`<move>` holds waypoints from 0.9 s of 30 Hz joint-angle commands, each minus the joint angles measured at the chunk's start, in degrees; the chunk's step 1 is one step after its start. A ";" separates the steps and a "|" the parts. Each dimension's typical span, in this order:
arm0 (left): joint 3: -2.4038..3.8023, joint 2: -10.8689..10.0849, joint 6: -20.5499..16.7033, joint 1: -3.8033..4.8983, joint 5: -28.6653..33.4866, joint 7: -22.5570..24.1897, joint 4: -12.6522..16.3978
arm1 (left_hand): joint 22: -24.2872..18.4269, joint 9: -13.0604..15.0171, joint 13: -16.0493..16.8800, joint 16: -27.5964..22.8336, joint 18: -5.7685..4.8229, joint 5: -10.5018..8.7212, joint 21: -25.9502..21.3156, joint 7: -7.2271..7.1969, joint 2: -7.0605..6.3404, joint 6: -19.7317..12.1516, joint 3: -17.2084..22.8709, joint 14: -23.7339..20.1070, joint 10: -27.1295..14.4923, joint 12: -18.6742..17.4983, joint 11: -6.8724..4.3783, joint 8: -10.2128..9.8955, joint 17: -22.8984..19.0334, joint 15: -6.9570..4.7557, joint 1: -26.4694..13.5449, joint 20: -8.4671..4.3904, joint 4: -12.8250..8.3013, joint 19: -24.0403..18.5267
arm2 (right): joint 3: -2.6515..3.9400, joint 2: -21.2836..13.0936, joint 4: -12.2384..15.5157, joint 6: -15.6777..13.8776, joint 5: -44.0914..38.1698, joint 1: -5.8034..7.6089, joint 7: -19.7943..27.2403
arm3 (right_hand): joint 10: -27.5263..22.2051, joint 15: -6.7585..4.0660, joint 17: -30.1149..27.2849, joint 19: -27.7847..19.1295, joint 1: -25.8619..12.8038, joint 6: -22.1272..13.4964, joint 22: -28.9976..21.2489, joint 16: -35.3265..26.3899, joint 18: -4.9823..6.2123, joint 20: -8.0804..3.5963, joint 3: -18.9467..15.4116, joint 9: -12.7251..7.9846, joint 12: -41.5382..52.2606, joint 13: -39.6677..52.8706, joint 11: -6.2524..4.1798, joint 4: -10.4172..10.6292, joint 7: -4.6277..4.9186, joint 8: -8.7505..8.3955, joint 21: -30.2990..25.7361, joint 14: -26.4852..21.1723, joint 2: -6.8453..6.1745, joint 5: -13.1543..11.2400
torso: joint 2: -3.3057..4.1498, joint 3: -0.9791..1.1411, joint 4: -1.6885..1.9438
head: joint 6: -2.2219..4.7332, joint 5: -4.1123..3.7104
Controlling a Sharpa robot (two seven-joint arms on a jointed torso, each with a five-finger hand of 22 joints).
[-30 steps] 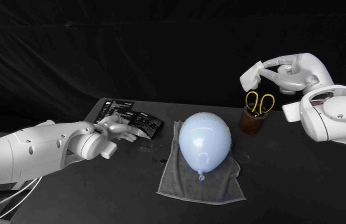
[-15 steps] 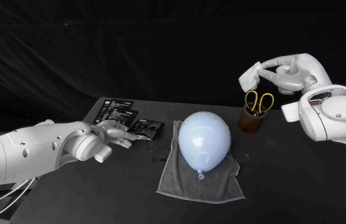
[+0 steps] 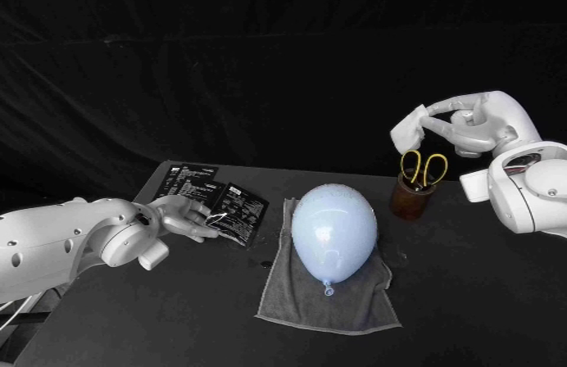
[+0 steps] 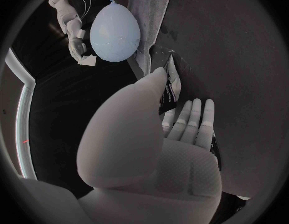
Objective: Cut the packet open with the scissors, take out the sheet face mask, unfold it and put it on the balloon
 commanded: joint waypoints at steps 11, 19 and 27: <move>0.20 -3.29 1.97 6.46 -4.74 7.91 -0.03 | -1.25 -0.59 0.88 2.61 1.74 -0.05 -4.25 7.44 0.01 1.10 -1.58 -3.74 -2.70 4.81 -0.11 3.63 0.02 0.28 1.40 -0.24 2.84 -3.77 | -0.09 0.39 0.10 2.26 -1.30 -0.22 -0.75 | 3.25 -0.26 15.05 0.03 0.34 0.42 9.95 0.23 -0.44 -0.30 0.05 3.04 0.18 11.46 -0.12 -0.44 0.00 0.32 -0.17 5.97 -0.08 0.39 | 0.01 0.12 -0.08 | 0.35 -0.70; 0.22 -2.81 0.83 8.66 -4.69 9.85 0.22 | -0.92 -1.95 1.62 5.97 1.92 -0.07 -2.33 8.35 0.33 4.29 -0.93 -2.81 -1.82 8.73 -1.25 4.86 0.54 -0.60 0.95 -0.34 3.06 0.33 | -0.17 0.87 0.19 3.69 -1.65 -0.35 -1.50 | 3.22 -0.26 15.05 -0.03 0.36 0.38 9.90 0.23 -0.41 -0.30 0.07 3.08 0.13 11.43 -0.11 -0.52 0.01 0.40 -0.31 5.97 -0.10 0.40 | 0.02 0.08 -0.15 | 0.62 -1.17; 0.27 3.84 -2.79 9.06 1.07 17.23 -1.24 | 1.73 -7.47 1.40 12.87 6.42 -0.05 5.48 5.88 1.64 15.81 9.64 11.27 8.24 13.91 -4.81 1.32 0.75 -4.96 0.86 -1.45 1.52 14.50 | -0.24 1.44 0.47 6.57 -2.23 -0.53 -2.84 | 3.21 -0.25 15.05 -0.09 0.37 0.37 9.86 0.23 -0.39 -0.30 0.07 3.10 0.09 11.41 -0.11 -0.54 0.02 0.42 -0.42 5.97 -0.09 0.40 | 0.09 -0.05 -0.07 | 2.22 -4.14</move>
